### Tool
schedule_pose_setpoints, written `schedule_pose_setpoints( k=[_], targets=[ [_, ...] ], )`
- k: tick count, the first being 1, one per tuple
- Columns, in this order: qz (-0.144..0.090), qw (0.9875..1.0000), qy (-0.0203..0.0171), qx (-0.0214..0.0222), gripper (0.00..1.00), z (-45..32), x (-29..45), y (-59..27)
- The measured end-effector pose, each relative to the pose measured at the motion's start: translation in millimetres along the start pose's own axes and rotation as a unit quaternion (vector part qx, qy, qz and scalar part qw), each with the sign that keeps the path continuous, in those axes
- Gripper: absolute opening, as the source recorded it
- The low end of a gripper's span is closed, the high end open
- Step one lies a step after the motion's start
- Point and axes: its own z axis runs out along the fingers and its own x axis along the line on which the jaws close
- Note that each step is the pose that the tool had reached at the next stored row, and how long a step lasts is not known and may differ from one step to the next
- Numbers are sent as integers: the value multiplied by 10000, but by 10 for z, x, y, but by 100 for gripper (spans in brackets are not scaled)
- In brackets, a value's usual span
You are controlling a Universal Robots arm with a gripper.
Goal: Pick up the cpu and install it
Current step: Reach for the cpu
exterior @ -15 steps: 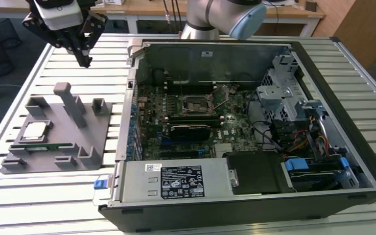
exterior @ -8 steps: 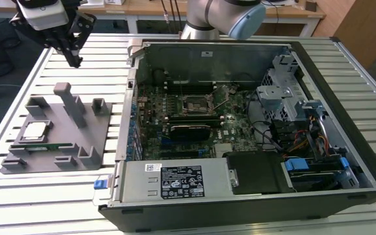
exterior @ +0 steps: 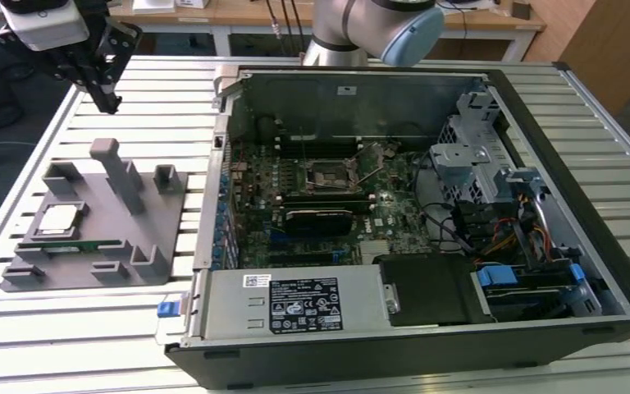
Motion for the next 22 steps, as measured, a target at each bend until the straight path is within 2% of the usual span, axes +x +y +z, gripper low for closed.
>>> schedule_pose_setpoints(
  k=[11, 22],
  targets=[
    [0, 10000, 0, 0, 11, -2, 309, -24],
    [0, 10000, -1, 0, 11, -5, 683, -52]
  ],
)
